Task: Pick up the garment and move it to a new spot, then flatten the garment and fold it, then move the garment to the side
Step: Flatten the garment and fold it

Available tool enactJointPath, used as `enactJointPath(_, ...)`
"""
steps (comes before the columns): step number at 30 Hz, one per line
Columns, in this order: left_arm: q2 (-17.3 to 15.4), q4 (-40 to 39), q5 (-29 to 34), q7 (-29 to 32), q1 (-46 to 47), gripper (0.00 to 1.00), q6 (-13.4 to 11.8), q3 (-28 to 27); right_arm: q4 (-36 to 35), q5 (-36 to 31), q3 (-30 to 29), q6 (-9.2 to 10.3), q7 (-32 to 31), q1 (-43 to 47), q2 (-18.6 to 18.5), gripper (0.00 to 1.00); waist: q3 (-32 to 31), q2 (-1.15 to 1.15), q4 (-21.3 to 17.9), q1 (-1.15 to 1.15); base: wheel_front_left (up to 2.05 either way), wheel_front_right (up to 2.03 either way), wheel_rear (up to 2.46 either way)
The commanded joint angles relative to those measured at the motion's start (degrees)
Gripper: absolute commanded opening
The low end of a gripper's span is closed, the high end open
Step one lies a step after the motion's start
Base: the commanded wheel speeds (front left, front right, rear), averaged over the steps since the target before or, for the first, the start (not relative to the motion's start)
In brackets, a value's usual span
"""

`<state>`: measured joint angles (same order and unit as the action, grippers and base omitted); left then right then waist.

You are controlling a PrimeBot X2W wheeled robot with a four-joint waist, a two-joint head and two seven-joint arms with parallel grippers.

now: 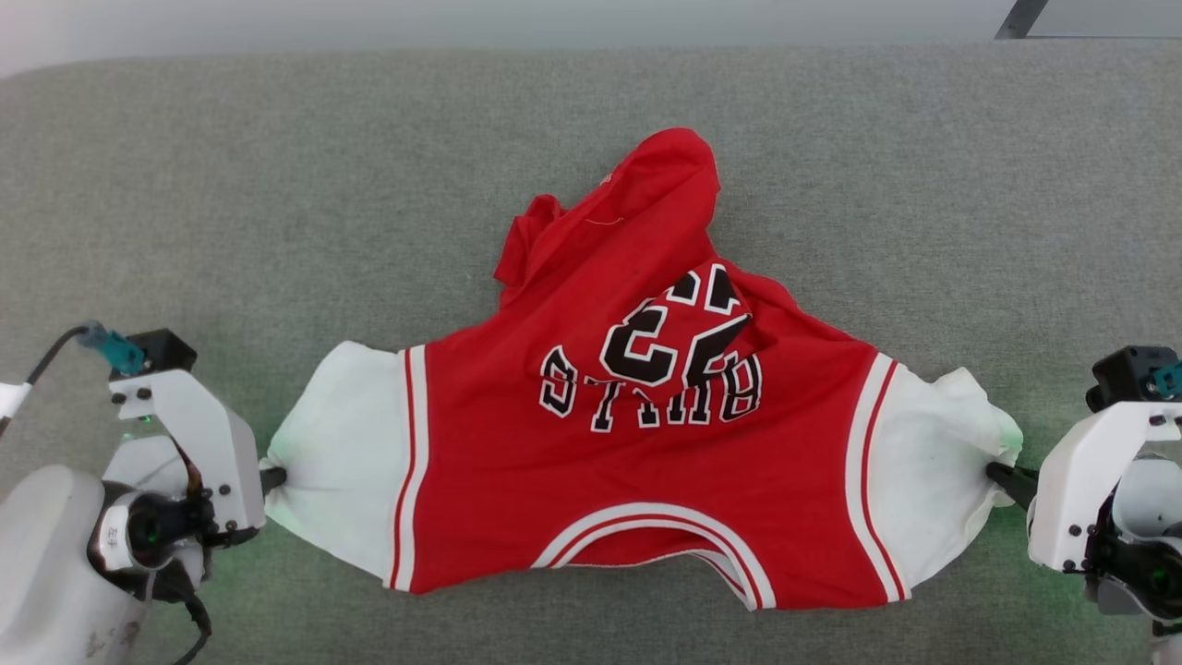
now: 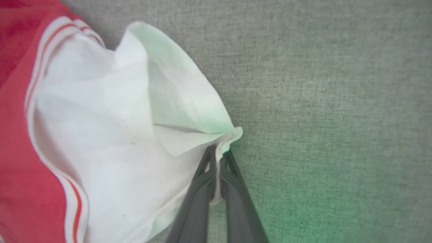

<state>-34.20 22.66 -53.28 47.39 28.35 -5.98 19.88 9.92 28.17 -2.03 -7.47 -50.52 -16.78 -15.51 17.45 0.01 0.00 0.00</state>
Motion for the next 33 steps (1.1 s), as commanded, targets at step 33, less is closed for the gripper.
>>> enactJointPath(33,4.34,6.05,6.12,-0.47,37.36,0.0,5.07,2.16,8.09,3.42,6.33,-0.03,10.46,-42.73,3.12,0.0,-18.62,-0.01,1.42,0.0,0.0,0.0,0.0)
